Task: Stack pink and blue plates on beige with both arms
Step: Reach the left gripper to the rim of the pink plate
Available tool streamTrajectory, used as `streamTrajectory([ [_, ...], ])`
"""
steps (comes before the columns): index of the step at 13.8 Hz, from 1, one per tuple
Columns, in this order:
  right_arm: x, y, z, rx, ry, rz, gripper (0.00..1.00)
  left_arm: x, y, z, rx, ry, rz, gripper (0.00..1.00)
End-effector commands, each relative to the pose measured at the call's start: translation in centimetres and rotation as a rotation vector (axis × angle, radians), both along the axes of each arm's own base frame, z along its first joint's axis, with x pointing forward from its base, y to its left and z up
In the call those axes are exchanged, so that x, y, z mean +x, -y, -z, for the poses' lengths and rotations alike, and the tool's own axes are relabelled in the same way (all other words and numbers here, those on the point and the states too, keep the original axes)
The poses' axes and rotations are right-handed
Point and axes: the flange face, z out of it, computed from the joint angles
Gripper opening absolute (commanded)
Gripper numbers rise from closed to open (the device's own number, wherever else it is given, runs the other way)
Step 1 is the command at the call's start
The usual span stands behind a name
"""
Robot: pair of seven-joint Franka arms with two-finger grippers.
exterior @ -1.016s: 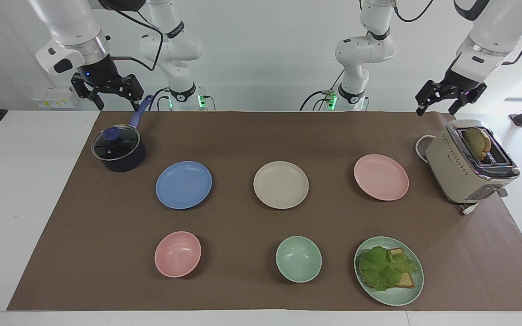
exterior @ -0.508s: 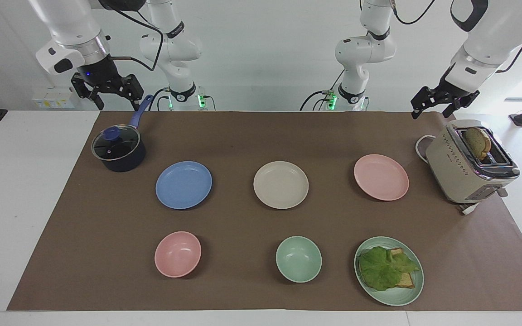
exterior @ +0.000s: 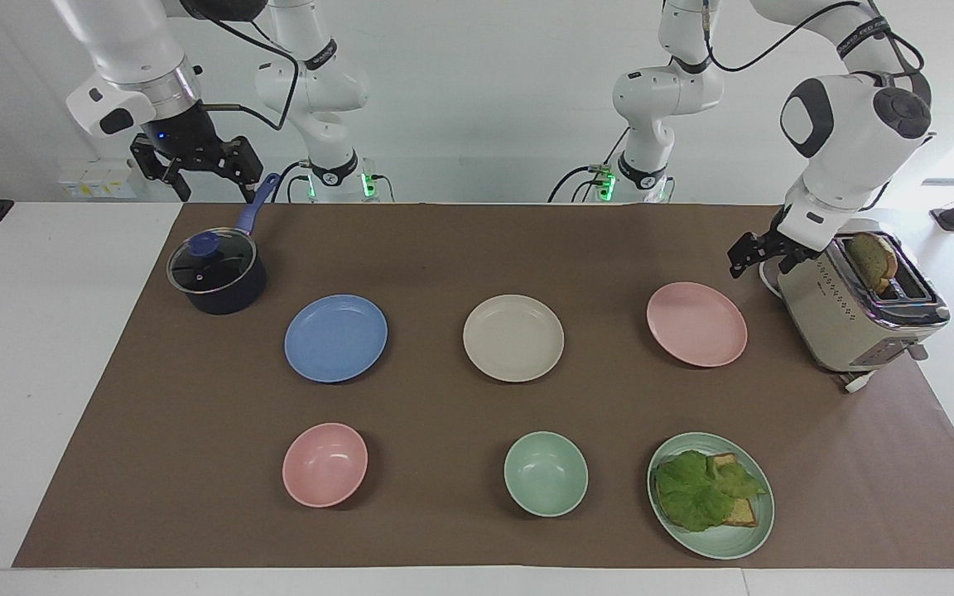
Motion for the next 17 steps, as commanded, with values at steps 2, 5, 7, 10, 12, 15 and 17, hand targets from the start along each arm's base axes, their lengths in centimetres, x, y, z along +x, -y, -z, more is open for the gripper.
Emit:
streamTrajectory([
  [2,-0.7,0.3,0.0,0.015,0.002,-0.020,1.00,1.1,-1.8,6.9,0.003,-0.053,-0.001,1.00],
  [5,-0.7,0.3,0.0,0.015,0.002,-0.020,1.00,1.4,-2.3,10.3,-0.009,-0.082,0.028,1.00],
  [7,-0.7,0.3,0.0,0.015,0.002,-0.020,1.00,1.8,-2.3,11.5,-0.012,-0.072,0.057,1.00],
  [10,-0.7,0.3,0.0,0.016,0.000,-0.020,1.00,1.5,-2.3,12.2,-0.017,-0.099,0.066,1.00],
  [12,-0.7,0.3,0.0,0.016,0.000,-0.020,1.00,0.6,-3.1,13.5,-0.020,-0.117,0.054,1.00],
  [15,-0.8,0.3,-0.1,0.015,0.003,-0.020,1.00,0.4,-3.2,13.3,-0.020,-0.122,0.043,1.00],
  [17,-0.8,0.3,-0.1,0.015,0.003,-0.020,1.00,0.4,-3.2,13.4,-0.020,-0.126,0.039,0.94],
])
